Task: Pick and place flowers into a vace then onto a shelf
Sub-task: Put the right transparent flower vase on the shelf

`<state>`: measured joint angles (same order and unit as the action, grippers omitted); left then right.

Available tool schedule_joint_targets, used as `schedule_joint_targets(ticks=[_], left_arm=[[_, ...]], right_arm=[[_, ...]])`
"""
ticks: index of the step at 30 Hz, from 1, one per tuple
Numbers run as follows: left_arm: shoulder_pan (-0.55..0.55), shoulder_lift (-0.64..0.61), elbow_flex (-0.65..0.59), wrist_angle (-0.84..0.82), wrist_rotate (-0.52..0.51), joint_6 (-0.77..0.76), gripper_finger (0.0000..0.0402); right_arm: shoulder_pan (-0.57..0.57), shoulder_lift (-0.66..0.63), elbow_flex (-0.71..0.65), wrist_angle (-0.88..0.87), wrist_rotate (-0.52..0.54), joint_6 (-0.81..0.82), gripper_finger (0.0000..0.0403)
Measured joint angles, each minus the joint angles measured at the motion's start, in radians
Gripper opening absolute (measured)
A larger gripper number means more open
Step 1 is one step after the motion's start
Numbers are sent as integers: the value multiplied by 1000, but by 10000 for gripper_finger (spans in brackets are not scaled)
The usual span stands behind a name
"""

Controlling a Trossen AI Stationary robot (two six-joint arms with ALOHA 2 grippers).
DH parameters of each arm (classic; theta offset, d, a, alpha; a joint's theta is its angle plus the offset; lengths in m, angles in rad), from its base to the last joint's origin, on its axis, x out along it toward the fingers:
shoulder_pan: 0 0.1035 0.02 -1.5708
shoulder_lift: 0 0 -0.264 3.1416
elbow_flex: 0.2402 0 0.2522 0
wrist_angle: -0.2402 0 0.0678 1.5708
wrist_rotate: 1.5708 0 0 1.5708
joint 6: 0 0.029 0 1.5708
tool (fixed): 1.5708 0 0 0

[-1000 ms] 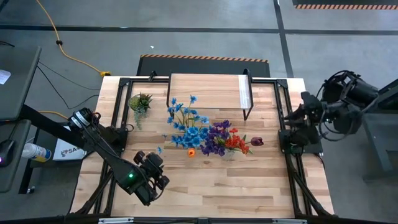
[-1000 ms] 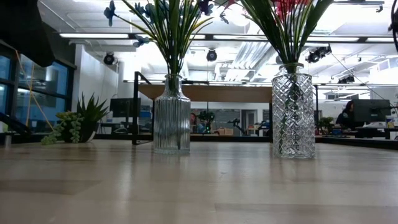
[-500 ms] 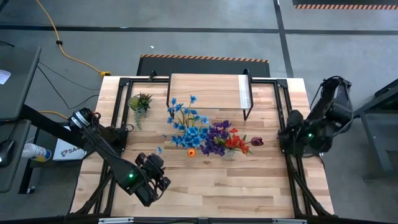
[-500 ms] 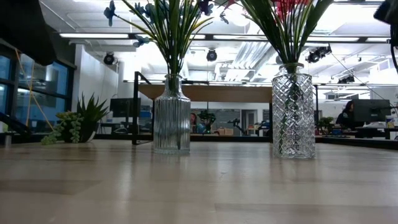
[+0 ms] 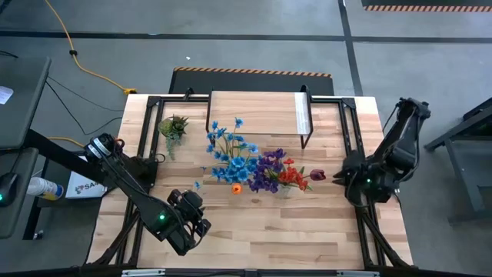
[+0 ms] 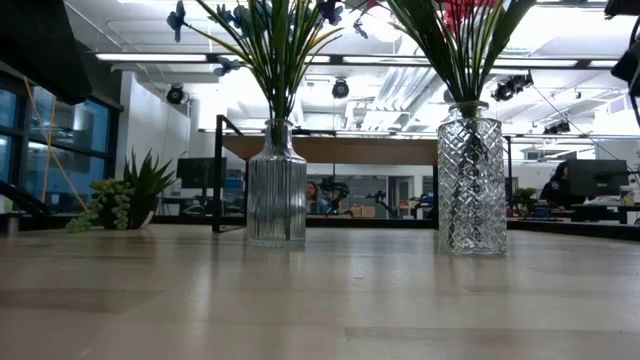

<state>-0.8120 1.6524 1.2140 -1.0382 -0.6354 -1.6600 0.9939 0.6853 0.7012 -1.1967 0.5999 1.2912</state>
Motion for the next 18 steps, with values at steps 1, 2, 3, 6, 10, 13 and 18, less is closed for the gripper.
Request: schedule_joint_targets(ticks=[1, 2, 3, 6, 10, 13, 18], left_arm=[[0, 0, 0, 0, 0, 0, 113], [0, 0, 0, 0, 0, 1, 113], [0, 0, 0, 0, 0, 1, 113], [0, 0, 0, 0, 0, 1, 113], [0, 0, 0, 0, 0, 1, 113], [0, 0, 0, 0, 0, 1, 113], [0, 0, 0, 0, 0, 1, 113]], right_arm=[[-3, 0, -15, 21, 4, 3, 83], [-8, 0, -29, 45, 9, 3, 83], [-16, 0, -40, 66, 13, 2, 83], [-49, 0, -61, 111, 19, -14, 83], [-97, 0, -82, 141, 13, -32, 83], [-135, 0, -97, 162, -35, -34, 83], [-184, 1, -123, 256, -95, -82, 83]])
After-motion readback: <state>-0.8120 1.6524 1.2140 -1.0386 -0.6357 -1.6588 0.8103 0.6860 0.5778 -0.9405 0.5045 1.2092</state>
